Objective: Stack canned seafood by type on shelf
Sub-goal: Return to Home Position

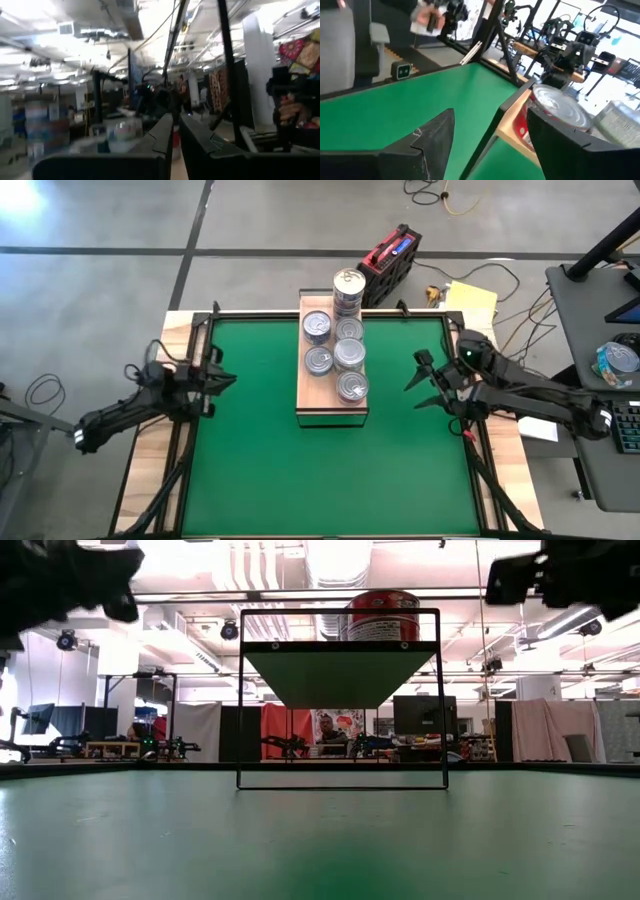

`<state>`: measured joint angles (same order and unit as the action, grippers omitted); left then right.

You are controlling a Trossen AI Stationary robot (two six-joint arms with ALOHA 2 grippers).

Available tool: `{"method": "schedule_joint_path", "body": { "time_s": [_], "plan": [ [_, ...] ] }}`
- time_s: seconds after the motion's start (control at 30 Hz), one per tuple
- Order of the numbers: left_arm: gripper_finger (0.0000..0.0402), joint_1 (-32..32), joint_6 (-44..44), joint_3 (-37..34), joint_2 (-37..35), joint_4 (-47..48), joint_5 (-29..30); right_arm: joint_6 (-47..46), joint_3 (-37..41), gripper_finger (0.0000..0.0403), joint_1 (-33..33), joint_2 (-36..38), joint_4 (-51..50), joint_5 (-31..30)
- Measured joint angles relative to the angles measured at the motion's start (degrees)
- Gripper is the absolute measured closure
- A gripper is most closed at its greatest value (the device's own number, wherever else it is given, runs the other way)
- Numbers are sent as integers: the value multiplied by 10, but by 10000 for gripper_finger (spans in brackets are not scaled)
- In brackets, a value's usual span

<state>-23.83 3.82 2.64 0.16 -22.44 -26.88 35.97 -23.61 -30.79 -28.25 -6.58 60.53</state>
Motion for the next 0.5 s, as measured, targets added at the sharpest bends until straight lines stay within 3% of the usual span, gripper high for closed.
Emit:
{"method": "schedule_joint_path", "body": {
  "time_s": [0.07, 0.2, 0.33, 0.5],
  "plan": [
    [385, 0, -6, -21, 3, 5, 4, -35, 25, 166, 0, 0, 47, 3],
    [385, 1, -53, -18, 11, 111, -5, -135, 87, 170, 0, 1, 200, 4],
    [385, 1, -64, -20, 15, 145, -6, -206, 148, 167, 0, 1, 345, -58],
    [385, 1, -63, -19, 29, 169, -6, -219, 199, 157, 0, 1, 422, -138]
  ]
}}
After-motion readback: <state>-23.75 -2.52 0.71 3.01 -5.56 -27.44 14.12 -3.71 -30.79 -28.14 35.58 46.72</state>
